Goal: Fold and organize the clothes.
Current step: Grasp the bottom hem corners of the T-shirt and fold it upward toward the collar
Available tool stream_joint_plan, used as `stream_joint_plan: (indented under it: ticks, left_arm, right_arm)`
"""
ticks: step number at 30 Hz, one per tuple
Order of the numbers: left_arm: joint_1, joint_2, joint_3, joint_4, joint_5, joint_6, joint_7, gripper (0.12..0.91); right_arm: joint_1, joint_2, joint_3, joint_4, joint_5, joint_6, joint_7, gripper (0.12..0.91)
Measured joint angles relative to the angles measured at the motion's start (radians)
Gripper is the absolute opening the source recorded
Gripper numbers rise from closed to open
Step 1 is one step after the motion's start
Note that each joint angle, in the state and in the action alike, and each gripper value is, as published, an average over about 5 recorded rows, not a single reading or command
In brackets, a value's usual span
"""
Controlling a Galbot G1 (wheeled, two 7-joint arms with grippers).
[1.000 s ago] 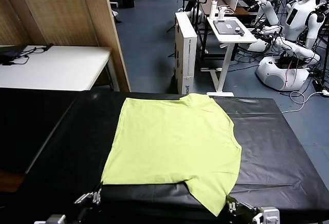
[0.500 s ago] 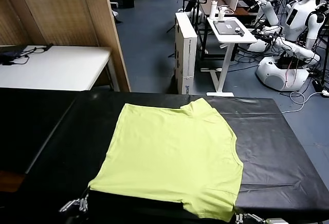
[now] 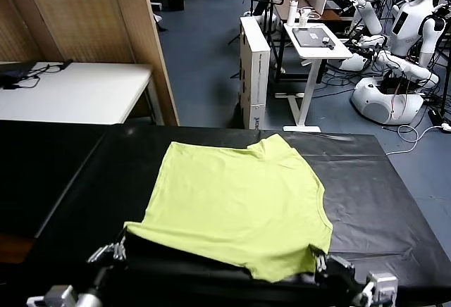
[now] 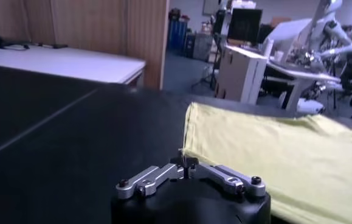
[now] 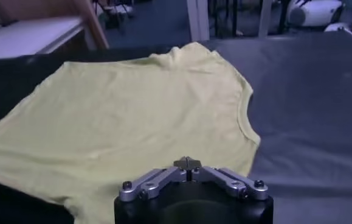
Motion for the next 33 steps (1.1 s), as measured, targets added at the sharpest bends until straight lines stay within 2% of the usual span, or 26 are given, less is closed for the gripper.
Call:
stream_joint_plan:
  ticks: [10,20,33]
  left_arm:
    - [-0.135,0.035,0.060,0.079,0.030,0.038,-0.002,0.146]
    - [-0.238,0.086,0.116,0.160,0.025,0.053,0.000,0.146]
    - [-0.347,0.140,0.171,0.233,0.002,0.054,0.001,0.146]
  right_arm:
    - [0.149,-0.022,-0.036,-0.140,-0.002,0.012,0.009,0.140]
    - [0.280,-0.055,-0.078,-0.250,-0.002,0.018,0.009,0.140]
    - [0.329,-0.043,-0.109,-0.305,-0.011,0.030,0.004,0.140]
